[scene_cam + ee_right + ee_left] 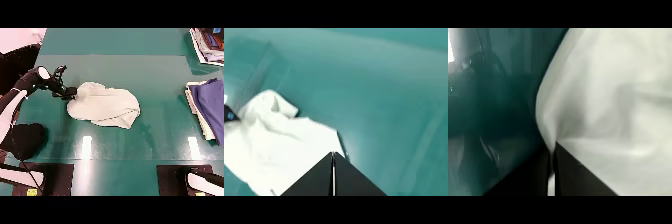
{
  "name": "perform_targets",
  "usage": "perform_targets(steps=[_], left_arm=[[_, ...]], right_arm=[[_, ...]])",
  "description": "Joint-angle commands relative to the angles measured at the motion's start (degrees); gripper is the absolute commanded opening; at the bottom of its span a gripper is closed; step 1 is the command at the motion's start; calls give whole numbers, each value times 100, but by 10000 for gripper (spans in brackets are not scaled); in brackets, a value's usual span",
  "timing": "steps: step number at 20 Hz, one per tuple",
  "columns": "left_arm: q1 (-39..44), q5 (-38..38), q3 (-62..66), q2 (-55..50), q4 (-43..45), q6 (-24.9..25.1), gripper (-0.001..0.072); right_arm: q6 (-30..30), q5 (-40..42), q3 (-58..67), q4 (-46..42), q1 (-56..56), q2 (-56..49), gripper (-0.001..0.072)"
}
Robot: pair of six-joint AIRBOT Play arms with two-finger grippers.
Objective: Fold the shirts.
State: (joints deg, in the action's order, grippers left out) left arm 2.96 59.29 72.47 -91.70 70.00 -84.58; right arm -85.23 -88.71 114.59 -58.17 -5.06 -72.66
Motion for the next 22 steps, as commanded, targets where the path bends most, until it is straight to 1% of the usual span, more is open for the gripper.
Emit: perform_targets(steps=[1,3,6,7,8,9,12,14,15,18,21,22], left_arm=[[-9,13,286,153,151,17,28],[-9,-13,660,391,243,68,28],[-9,33,1132,595,240,107,28],[-9,37,1220,595,225,105,29],[-9,35,1235,595,197,103,29],[-7,35,1224,595,166,103,28],[-9,79,1222,595,153,101,29],[-9,142,1222,595,155,101,28],[-9,179,1222,595,155,101,29],[-9,203,1222,595,155,101,28],[-9,199,1222,595,155,101,28],[-9,199,1222,595,155,103,28]], right_arm=[[-92,-278,-498,-24,2,-90,17],[-92,-197,-1482,-37,2,114,17],[-90,562,-3399,-15,-120,487,20],[-90,866,-4107,35,-225,577,134],[-85,1130,-4736,129,-369,612,411],[-74,1458,-5357,275,-551,601,529],[317,2719,-6522,901,-1305,319,528],[326,3388,-6669,1231,-1547,-81,528],[365,3585,-6601,1456,-1545,-306,528],[726,3818,-6092,2124,-1502,-1034,526],[730,3700,-5396,2114,-1674,-1755,499],[730,3646,-5169,2109,-1742,-1967,460]])
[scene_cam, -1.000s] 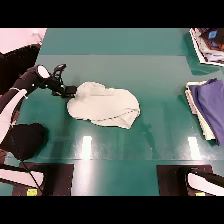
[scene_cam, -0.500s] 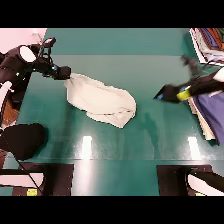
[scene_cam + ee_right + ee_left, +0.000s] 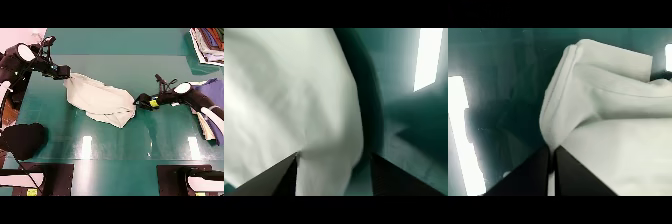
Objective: Fold the shirts.
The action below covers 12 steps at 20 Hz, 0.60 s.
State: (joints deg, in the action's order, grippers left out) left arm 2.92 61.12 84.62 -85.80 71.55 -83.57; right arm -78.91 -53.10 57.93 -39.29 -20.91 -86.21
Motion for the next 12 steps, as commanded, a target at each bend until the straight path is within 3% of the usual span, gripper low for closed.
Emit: perform_targets(steps=[1,4,8,12], left_arm=[[-4,15,7,4,0,2,29],[-4,37,9,4,0,2,28],[-4,-212,17,321,44,2,27],[-4,-463,564,1471,170,4,27]], right_arm=[[98,48,730,208,-221,-820,360],[116,92,1296,127,-282,-1182,36],[109,-85,2085,-973,-282,-922,15],[94,-568,3032,-2177,-162,269,15]])
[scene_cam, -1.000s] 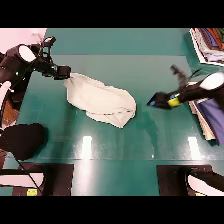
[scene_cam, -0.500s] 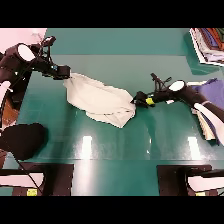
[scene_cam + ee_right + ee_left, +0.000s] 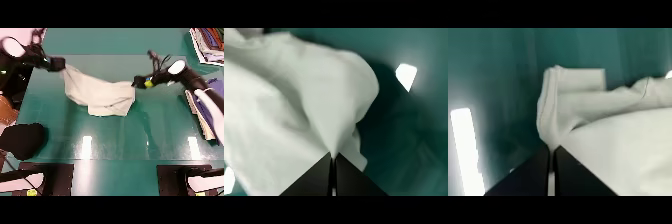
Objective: Fold the shirts.
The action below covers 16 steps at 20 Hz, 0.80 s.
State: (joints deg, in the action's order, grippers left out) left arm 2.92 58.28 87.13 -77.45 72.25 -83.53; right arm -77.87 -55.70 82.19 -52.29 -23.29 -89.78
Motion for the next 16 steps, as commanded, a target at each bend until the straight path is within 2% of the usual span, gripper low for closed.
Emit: perform_targets(steps=[1,6,9,13,16], left_arm=[[-4,-170,533,960,114,2,27],[-4,-146,1508,2516,-15,0,27],[-4,-37,1884,3073,-120,0,27],[-4,269,2221,3147,-393,31,27],[-4,551,2098,2850,-376,116,27]], right_arm=[[-9,-483,846,-968,136,1001,15],[-13,-1394,1963,-1084,409,2452,15],[-284,-1530,2288,-1403,409,3106,15],[-726,-1523,2330,-1838,409,3663,14],[-800,-1558,2332,-1838,409,3506,15]])
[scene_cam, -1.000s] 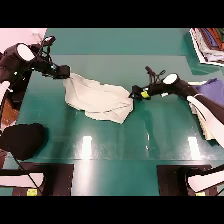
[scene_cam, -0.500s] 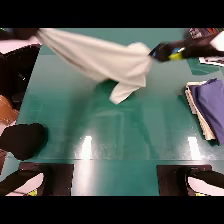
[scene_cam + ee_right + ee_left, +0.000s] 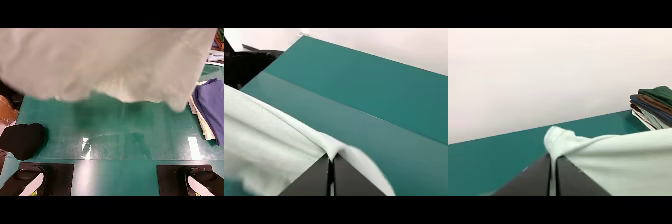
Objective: Fold the shirts.
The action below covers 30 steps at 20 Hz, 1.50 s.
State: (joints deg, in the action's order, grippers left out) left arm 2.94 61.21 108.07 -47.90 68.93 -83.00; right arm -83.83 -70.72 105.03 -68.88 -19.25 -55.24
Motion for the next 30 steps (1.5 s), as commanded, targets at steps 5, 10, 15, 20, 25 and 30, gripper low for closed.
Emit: perform_targets(steps=[5,10,15,20,25,30], left_arm=[[-7,743,-968,-1252,-33,120,28],[-7,610,-2068,-3003,-13,251,28],[-7,-627,-2135,-4402,136,505,29],[-55,-651,-1976,-4483,131,448,540],[-713,1038,-1926,-3985,131,205,542],[-918,957,-4317,-2693,57,205,542]], right_arm=[[-212,-463,48,-179,4,-1412,15],[-160,-426,48,-173,7,-3565,15],[-157,-15,326,-116,11,-4815,17],[-157,-256,1178,-109,39,-5182,370],[514,-1117,350,1318,560,-4190,371],[704,-999,-1786,1836,1093,-2516,370]])
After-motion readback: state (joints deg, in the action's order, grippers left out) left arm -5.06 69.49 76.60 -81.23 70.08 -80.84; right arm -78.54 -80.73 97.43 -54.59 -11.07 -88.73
